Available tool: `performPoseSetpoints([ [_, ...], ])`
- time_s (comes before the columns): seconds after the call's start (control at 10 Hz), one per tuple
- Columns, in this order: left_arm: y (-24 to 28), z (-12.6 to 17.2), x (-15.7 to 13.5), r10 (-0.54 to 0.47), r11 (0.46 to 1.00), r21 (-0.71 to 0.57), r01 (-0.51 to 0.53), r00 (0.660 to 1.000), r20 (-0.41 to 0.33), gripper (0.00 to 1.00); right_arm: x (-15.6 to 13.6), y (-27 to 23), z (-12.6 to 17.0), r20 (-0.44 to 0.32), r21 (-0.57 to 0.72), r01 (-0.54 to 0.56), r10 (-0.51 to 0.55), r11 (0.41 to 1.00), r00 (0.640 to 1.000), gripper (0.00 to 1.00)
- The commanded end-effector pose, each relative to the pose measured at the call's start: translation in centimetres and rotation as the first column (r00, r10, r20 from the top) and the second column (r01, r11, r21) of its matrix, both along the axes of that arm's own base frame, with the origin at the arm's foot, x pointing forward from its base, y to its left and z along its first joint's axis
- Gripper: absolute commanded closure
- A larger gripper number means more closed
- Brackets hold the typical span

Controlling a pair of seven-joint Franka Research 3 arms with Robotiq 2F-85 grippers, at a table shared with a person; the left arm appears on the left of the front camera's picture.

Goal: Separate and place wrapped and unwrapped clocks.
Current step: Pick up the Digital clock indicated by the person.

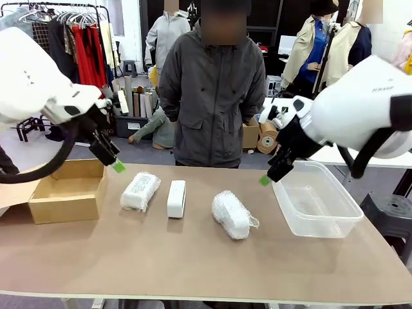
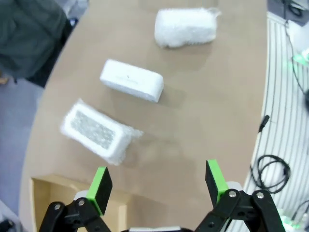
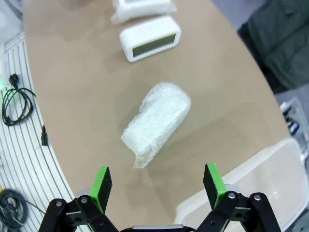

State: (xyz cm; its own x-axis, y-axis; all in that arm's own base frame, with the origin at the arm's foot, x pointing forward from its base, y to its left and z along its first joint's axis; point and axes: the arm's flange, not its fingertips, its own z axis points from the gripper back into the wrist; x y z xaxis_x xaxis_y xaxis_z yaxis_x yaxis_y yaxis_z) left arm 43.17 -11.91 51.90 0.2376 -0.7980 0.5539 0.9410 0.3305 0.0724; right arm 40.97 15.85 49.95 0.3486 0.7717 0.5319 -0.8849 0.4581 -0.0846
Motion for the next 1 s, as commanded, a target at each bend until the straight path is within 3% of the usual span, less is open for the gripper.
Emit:
performPoseSetpoints([
  [0.0,1.2,1.4,1.3,-0.153,0.984,-0.080,0.159,0.985,0.078,0.00,1.6,-1.9,1.0,0.030,0.083,-0.120,0.118,0.989,0.993,0.00],
  [0.2,1.3,2.0,1.4,-0.191,0.972,-0.108,0.207,0.971,0.145,0.00,2.8,-3.3,1.6,0.071,0.159,-0.154,0.144,0.975,0.987,0.00],
  [0.3,1.2,1.9,1.5,-0.129,0.981,-0.124,0.149,0.979,0.160,0.00,3.3,-3.5,1.4,0.079,0.171,-0.133,0.121,0.976,0.990,0.00],
  [0.4,0.9,2.9,0.8,-0.163,0.982,-0.067,0.174,0.977,0.138,0.00,1.5,-2.6,2.5,0.076,0.102,-0.110,0.103,0.989,0.992,0.00],
  [0.9,0.9,2.9,0.8,-0.163,0.982,-0.067,0.174,0.977,0.138,0.00,1.5,-2.6,2.5,0.076,0.102,-0.110,0.103,0.989,0.992,0.00],
])
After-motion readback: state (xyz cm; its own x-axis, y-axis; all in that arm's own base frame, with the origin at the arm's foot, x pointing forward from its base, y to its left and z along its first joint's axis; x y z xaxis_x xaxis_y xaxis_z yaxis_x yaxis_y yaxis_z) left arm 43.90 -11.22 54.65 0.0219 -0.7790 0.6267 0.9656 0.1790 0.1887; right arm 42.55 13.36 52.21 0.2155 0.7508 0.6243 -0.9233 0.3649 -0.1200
